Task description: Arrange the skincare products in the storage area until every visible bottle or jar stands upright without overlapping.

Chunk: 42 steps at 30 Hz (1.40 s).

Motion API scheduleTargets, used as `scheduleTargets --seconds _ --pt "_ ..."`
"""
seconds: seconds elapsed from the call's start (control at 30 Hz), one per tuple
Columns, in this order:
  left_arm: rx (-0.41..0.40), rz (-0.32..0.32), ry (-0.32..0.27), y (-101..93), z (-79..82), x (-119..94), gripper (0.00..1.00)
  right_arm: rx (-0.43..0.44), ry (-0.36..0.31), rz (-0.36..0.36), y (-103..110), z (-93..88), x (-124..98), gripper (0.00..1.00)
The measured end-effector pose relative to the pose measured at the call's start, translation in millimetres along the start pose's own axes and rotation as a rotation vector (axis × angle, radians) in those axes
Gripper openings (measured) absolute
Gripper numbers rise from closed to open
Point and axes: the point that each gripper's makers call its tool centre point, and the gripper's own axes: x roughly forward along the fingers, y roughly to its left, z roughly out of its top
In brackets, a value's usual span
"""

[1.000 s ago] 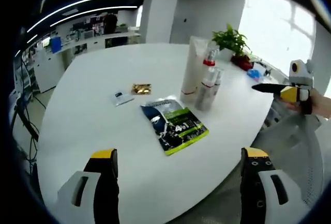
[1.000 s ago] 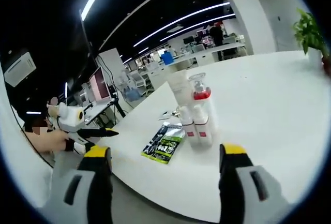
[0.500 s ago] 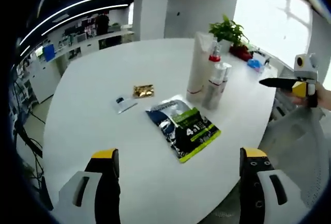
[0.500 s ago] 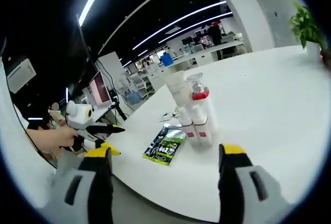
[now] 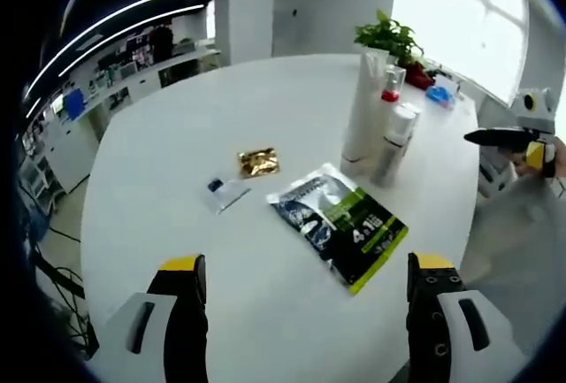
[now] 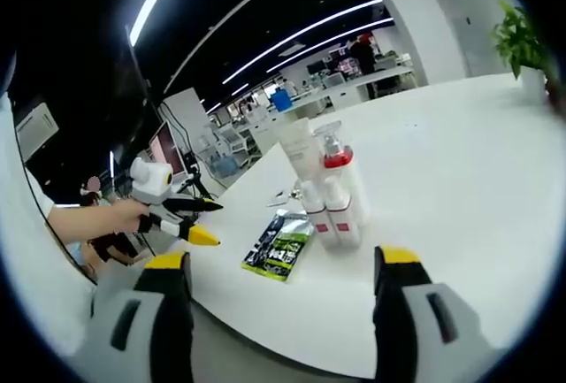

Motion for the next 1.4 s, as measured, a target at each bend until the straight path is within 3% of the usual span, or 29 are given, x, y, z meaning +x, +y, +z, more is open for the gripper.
scheduleTargets --seconds 0.73,1.03,1.2,1.4 --pt "0.153 -0.025 0.108 53.8 9.0 38.7 0.89 0.033 0.028 -0.026 -6.5 -5.3 1.5 0.85" --pt "0.176 -0.054 0.150 69.2 22.2 61.0 0.87 0.037 0.031 -0.045 -10.2 -5.8 1.2 0.84" --pt "0.258 -0.077 0.204 78.8 27.2 73.1 0.82 0.037 0.043 -0.047 -10.7 -7.6 1.9 0.84" --pt "0.276 -0.094 0.231 90.6 34.1 90.4 0.79 0.040 0.044 -0.058 -12.6 -7.9 1.9 0.84"
